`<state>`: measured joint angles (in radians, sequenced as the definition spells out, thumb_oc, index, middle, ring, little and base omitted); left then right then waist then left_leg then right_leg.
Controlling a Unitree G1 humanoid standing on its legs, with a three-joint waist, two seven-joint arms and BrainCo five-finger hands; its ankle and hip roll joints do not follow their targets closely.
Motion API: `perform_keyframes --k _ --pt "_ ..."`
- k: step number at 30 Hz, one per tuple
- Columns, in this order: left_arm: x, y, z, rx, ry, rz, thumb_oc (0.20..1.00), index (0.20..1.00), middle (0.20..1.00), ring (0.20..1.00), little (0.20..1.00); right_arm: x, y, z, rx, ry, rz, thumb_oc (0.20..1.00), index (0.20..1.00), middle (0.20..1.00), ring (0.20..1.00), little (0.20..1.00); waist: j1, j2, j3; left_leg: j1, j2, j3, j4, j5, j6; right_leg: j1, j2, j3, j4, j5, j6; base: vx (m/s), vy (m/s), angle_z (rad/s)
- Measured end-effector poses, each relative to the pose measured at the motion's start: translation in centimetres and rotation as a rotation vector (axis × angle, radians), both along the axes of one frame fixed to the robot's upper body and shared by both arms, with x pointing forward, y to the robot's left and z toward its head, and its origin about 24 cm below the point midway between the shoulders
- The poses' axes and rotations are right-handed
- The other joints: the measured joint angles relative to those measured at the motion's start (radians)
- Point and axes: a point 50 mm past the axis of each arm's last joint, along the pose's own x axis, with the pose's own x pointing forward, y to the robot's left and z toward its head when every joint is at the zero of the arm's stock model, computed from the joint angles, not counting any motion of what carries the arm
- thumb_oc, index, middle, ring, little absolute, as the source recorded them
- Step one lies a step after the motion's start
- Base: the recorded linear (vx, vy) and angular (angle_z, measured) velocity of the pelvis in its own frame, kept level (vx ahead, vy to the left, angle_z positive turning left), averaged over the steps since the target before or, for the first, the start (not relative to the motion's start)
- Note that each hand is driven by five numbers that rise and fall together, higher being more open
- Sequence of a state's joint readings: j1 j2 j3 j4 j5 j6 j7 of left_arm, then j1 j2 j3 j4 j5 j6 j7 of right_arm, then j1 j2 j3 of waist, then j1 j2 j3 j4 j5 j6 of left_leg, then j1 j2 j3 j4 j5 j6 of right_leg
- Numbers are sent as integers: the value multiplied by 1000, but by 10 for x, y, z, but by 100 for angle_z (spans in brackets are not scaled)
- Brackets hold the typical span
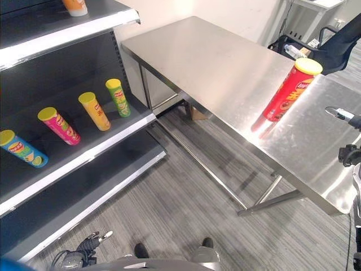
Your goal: Put the goods on the table back onto the shelves and tidy them up.
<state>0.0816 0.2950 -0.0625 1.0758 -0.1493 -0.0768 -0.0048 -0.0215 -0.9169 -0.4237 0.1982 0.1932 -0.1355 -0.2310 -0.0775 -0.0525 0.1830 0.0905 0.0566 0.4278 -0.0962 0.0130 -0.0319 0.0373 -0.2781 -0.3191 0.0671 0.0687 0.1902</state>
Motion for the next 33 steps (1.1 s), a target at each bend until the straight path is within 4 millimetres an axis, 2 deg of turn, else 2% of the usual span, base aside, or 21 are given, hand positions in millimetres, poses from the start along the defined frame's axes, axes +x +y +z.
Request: perform_keyframes --k 1,3,5,6,8,9,10,11,12,13,15,18,22,26,30,33 --pt "0 1 0 2 0 -1 1000 1000 1000 1000 1000 -2 -3 -4 6 15 -14 1000 1000 1000 1000 1000 -9 9 3 5 1 -13 -1 0 7 -18 -15 -1 52 -8 8 53 -30 25" --pt "-3 6 1 17 9 -3 1000 1000 1000 1000 1000 -6 -5 -10 8 46 -28 1000 1000 1000 1000 1000 -2 0 0 8 -8 -28 -1 -3 17 -28 -33 6 76 -10 10 43 -47 17" --pt "-3 14 4 40 10 -6 1000 1000 1000 1000 1000 -9 -7 -15 -6 78 -43 1000 1000 1000 1000 1000 -1 -21 -7 -2 -22 -51 -1 5 29 -11 -41 28 36 -15 14 53 -107 29" --pt "-1 17 5 50 8 -8 1000 1000 1000 1000 1000 -10 -8 -15 -17 86 -50 1000 1000 1000 1000 1000 -4 -21 1 -14 -18 -74 -1 12 40 -4 -35 58 -5 -18 17 86 -165 41" --pt "0 17 6 49 5 -9 1000 1000 1000 1000 1000 -10 -8 -14 -22 85 -54 1000 1000 1000 1000 1000 -5 -22 0 -19 -16 -84 0 15 42 6 -29 71 -47 -18 16 62 -113 26" --pt "3 15 5 44 0 -10 1000 1000 1000 1000 1000 -10 -9 -11 -22 68 -59 1000 1000 1000 1000 1000 -1 -27 -2 -22 -11 -93 -1 20 38 20 -16 104 -175 4 17 28 -36 24" --pt "2 15 5 45 1 -10 1000 1000 1000 1000 1000 -10 -9 -10 -22 64 -64 1000 1000 1000 1000 1000 -3 -30 -1 -23 -13 -104 -1 24 31 18 -19 109 -174 15 22 120 -171 58" --pt "0 16 5 51 10 -3 1000 1000 1000 1000 1000 -12 -14 -13 -11 72 -93 1000 1000 1000 1000 1000 -8 -42 -3 -12 -14 -122 -2 30 6 28 -15 120 -168 45 36 94 -133 38" --pt "1 12 4 39 7 -8 1000 1000 1000 1000 1000 -13 -17 -15 -7 81 -108 1000 1000 1000 1000 1000 1 -28 -7 -16 5 -121 -1 24 -9 28 7 122 -169 36 32 139 -203 36" --pt "1 7 3 29 6 -11 1000 1000 1000 1000 1000 -15 -19 -16 -1 84 -119 1000 1000 1000 1000 1000 -1 -20 -3 -10 16 -140 -1 40 -32 42 22 115 -168 33 27 84 -121 21" --pt "-4 -5 -2 -4 13 -14 1000 1000 1000 1000 1000 -23 -24 -22 -1 133 -147 1000 1000 1000 1000 1000 -4 7 -13 5 39 -149 1 41 -40 73 49 91 -168 19 10 84 -147 25" --pt "-9 -10 -4 -17 28 -16 1000 1000 1000 1000 1000 -34 -34 -10 -4 81 -199 1000 1000 1000 1000 1000 -11 22 -23 1 67 -165 4 43 -57 75 79 77 -168 6 0 63 -156 9" --pt "-14 -10 -5 -18 43 -12 1000 1000 1000 1000 1000 -36 -38 -4 -9 69 -216 1000 1000 1000 1000 1000 -29 11 -35 -1 75 -185 4 45 -62 91 87 51 -168 -3 -7 26 -122 15" --pt "-16 -10 -6 -20 52 -11 1000 1000 1000 1000 1000 -33 -42 -2 18 68 -207 1000 1000 1000 1000 1000 -26 5 -46 -2 76 -191 4 47 -64 94 88 46 -168 -3 -7 20 -90 6" --pt "-25 -8 -8 -19 91 0 1000 1000 1000 1000 1000 -29 -43 -4 82 53 -177 1000 1000 1000 1000 1000 -20 0 -64 -1 76 -196 -1 45 -66 104 87 39 -169 -14 -2 16 -65 5" --pt "-37 -7 -11 -19 129 10 1000 1000 1000 1000 1000 -22 -42 -7 79 106 -140 1000 1000 1000 1000 1000 -13 2 -72 -1 77 -200 -1 45 -66 107 88 35 -168 -14 -2 7 -33 1"
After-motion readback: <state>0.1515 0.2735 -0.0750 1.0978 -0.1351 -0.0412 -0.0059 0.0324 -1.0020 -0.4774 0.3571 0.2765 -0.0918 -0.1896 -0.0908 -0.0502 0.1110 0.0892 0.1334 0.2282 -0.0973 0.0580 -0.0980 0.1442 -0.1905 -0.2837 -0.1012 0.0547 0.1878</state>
